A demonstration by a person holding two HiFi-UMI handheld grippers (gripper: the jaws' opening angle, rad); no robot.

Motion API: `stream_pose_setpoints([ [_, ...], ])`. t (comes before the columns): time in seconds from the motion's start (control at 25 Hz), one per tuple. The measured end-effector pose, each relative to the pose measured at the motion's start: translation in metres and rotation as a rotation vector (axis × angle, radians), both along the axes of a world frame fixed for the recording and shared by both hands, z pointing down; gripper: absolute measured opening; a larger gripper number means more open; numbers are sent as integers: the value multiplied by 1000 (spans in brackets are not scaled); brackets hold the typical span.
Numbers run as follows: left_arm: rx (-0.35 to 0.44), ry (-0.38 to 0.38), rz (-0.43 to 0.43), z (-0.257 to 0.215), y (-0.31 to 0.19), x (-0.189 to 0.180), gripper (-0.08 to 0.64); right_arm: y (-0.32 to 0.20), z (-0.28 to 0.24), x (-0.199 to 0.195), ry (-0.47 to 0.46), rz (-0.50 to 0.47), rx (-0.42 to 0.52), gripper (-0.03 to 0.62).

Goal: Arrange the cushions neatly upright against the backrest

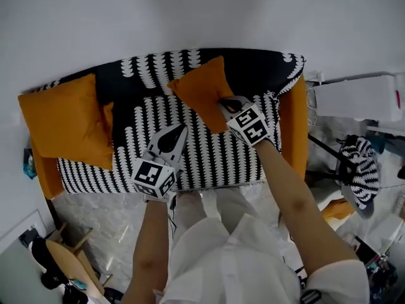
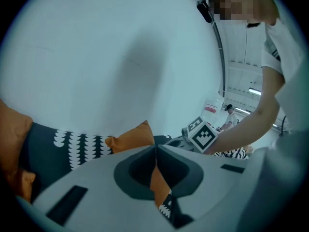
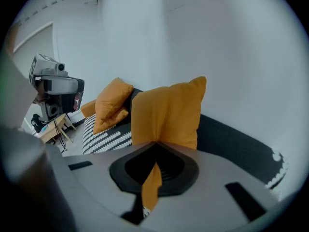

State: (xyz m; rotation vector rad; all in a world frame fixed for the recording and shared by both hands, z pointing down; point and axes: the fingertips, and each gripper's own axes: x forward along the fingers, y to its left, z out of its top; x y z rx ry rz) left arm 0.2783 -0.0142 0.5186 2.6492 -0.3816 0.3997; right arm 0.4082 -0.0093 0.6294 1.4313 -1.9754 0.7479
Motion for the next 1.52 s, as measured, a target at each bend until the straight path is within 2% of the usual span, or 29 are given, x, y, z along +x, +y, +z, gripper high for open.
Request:
stream_pose_setpoints([
  [0.28,-15,7,91,4,34,87,17,43,-4,124,130,-1,-15,11],
  [0.4,-24,10,118,9,45,116,17,51,-1,163,225,-50,-23,11],
  [0.52,-36,5,131,18,55,135,17,58,10,191,356,-148,-36,11],
  [0.6,-47,-5,135,27,60,140,17,62,27,190,424,-249,-50,11],
  [0.72,-70,-28,136,42,64,139,17,67,61,164,475,-371,-73,11],
  [0.96,-98,-59,124,68,59,122,17,71,121,128,461,-421,-124,11],
  [1.12,-104,-70,108,81,56,108,17,76,141,107,423,-480,-149,11],
  [1.4,-129,-71,75,92,51,83,17,81,147,100,388,-472,-220,11],
  [1.52,-136,-72,64,96,48,79,17,82,161,104,377,-387,-280,11],
])
